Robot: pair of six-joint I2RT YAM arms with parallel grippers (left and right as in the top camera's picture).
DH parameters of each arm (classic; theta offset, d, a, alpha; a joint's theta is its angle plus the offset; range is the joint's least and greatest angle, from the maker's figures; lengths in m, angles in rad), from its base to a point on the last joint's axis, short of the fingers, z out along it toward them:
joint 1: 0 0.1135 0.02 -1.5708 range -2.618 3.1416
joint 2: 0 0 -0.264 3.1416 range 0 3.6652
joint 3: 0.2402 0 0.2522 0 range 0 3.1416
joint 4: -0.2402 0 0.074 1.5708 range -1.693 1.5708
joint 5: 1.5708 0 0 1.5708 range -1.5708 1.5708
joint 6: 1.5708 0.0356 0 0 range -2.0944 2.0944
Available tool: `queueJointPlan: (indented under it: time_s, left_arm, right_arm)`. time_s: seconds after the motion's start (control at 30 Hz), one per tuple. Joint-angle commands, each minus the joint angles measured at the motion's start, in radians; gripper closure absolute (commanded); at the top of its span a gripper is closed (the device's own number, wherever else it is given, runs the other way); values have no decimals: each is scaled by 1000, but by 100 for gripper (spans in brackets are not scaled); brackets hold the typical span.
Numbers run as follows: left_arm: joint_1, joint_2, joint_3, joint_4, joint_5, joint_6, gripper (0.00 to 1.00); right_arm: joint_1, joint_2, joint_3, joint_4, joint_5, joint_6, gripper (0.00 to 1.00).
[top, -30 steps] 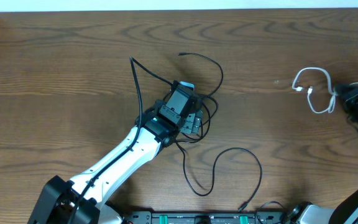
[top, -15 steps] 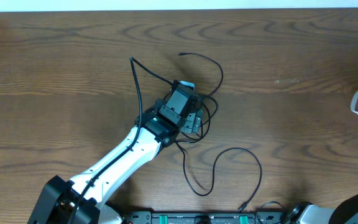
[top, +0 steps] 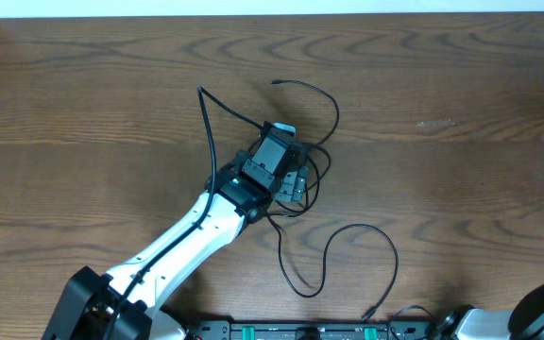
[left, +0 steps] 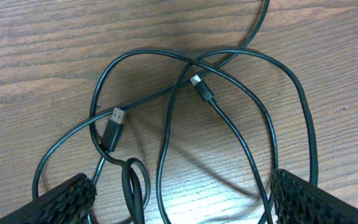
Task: Untangle cables
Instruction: 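Carry the white cable to the table's right edge with the right gripper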
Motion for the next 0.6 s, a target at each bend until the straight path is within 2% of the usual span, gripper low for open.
queueJointPlan:
  time_s: [0.0, 0.13, 0.3, 0.33, 0.4, 0.5, 0.57]
  left_arm:
    - [4, 11, 11, -3, 1, -5, 9]
    - [4, 11, 11, -2, 0, -5, 9]
    - [4, 11, 11, 13, 1, -5, 9]
    - [4, 11, 11, 16, 1, -5, 9]
    - [4, 11, 11, 19, 1, -5, 9]
    - [4, 11, 11, 18, 1, -5, 9]
    - [4, 11, 11, 13, 1, -5, 9]
  right_arm:
    - [-5, 66, 18, 57, 48, -45, 99]
    - [-10, 140, 18, 131, 55, -88, 99]
    - [-11, 245, 18, 144, 40, -87, 98]
    - [-11, 267, 18, 140, 18, -87, 91]
    - [-11, 302, 18, 122, -21, -87, 67]
    - [-11, 336, 18, 83, -77, -87, 39]
    - [-10, 336, 18, 54, -97, -86, 29]
